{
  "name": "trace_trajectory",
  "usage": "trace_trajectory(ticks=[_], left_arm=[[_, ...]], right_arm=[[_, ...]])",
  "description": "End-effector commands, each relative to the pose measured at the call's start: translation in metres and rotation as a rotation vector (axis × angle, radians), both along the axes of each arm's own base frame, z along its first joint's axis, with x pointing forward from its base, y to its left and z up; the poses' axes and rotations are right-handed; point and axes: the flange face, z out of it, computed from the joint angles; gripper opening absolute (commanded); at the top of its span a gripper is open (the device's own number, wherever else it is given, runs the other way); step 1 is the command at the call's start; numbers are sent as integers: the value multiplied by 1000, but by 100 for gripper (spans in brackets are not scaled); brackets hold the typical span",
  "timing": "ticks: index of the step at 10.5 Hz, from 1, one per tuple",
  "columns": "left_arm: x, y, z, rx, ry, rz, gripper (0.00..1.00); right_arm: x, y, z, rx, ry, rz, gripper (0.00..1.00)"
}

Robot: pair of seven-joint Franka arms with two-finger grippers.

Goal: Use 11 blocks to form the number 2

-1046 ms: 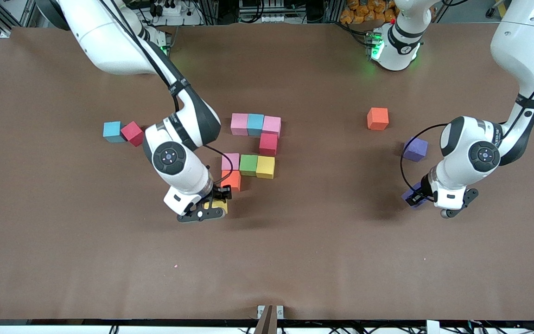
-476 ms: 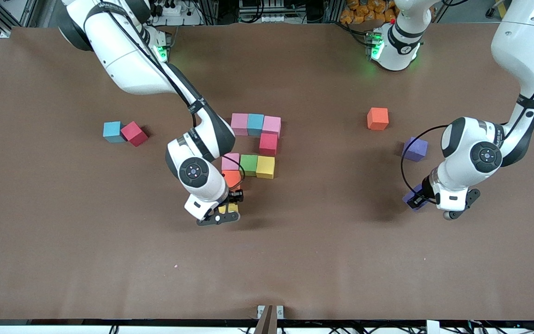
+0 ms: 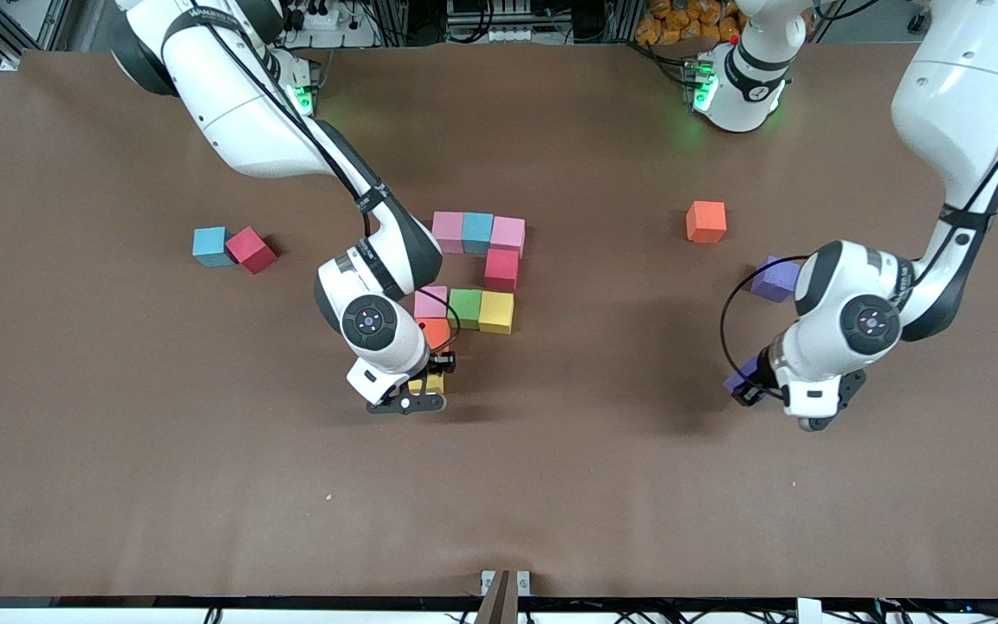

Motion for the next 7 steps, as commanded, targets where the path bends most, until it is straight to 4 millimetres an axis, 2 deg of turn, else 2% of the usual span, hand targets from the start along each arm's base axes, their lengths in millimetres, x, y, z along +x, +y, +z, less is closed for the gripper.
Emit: trace_trajectory(ticks=[1, 2, 4, 6, 7], left_arm=[[13, -28, 2, 24, -14, 82, 42], [12, -47, 0, 25, -19, 121, 42], [17, -88, 14, 18, -59, 206, 42], [12, -140, 16, -3, -75, 286, 42], [7, -167, 12, -12, -78, 318, 42]], right_arm=[[-4, 5, -3, -11, 5, -51, 25], [-7, 8, -3, -12, 5, -58, 25], [-7, 8, -4, -12, 5, -63, 25], [-6, 6, -5, -12, 6, -70, 26], [-9, 7, -11, -16, 14, -68, 26]])
